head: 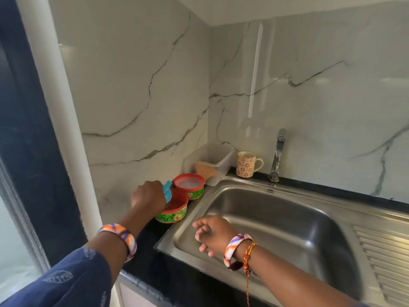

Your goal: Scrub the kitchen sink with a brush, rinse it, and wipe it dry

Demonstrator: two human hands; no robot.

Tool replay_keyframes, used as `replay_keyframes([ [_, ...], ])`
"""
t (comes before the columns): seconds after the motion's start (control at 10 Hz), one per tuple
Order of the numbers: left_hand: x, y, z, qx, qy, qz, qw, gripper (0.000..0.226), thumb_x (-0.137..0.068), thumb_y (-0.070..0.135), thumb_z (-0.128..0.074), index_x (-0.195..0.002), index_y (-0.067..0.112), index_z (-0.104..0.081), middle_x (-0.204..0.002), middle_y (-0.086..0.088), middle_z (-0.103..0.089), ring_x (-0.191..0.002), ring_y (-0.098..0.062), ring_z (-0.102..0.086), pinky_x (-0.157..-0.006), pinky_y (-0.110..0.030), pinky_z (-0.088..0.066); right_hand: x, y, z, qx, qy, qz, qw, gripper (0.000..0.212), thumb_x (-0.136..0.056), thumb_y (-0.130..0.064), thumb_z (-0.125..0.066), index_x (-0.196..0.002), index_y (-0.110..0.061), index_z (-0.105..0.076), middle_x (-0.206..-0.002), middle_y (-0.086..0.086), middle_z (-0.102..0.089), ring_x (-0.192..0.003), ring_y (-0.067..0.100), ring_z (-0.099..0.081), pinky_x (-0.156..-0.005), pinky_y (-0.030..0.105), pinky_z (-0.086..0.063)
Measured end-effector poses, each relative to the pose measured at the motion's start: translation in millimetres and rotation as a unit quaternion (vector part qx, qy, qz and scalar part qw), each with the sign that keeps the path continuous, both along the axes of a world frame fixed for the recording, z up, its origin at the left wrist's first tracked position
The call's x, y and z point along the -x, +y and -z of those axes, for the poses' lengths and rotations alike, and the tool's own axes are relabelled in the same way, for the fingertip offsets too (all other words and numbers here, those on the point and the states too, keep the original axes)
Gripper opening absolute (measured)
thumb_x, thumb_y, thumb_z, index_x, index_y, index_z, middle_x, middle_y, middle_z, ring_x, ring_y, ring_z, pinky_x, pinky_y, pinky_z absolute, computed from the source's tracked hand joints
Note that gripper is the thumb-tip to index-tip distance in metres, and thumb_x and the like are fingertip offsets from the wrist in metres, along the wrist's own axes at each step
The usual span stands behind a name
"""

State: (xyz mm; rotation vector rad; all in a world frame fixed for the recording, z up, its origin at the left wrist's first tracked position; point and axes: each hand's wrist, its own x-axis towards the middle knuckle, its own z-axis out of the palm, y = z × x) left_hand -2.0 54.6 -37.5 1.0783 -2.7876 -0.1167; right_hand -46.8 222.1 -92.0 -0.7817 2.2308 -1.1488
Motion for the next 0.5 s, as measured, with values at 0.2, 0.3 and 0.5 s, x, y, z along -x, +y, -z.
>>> replay_keyframes([
  [0.2,8.6,5.7,0.4,0.052,0.001,0.027,0.998,0.035,-0.089,0.011,-0.053,-0.124,0.006,-0.052,-0.119,-0.013,-0.059,-0.111,-0.029,-0.058,-0.082,-0.032,-0.048,1.4,-4.2,5.4,-0.005,0.012,-0.017,1.000,0.030,-0.092,-0.008,-0.045,-0.119,-0.013,-0.057,-0.079,-0.011,-0.056,-0.056,0.004,-0.057,-0.045,0.015,-0.045],
  [0.3,11.9,3.0,11.1,-0.005,-0.011,0.023,1.000,0.034,-0.089,0.012,-0.055,-0.121,0.004,-0.053,-0.118,-0.015,-0.058,-0.110,-0.031,-0.058,-0.079,-0.032,-0.046,-2.6,2.7,15.4,-0.013,0.009,-0.030,0.999,0.029,-0.092,-0.009,-0.046,-0.118,-0.012,-0.059,-0.080,-0.011,-0.057,-0.058,0.004,-0.059,-0.048,0.015,-0.046],
  [0.5,12.3,12.5,17.5,0.028,0.036,0.002,0.999,0.034,-0.089,0.015,-0.054,-0.122,0.010,-0.057,-0.117,-0.013,-0.059,-0.108,-0.031,-0.059,-0.082,-0.035,-0.048,-5.2,32.3,5.7,0.006,0.096,-0.020,0.995,0.023,-0.091,-0.008,-0.052,-0.107,-0.009,-0.067,-0.088,-0.003,-0.063,-0.069,0.009,-0.060,-0.053,0.002,-0.040],
])
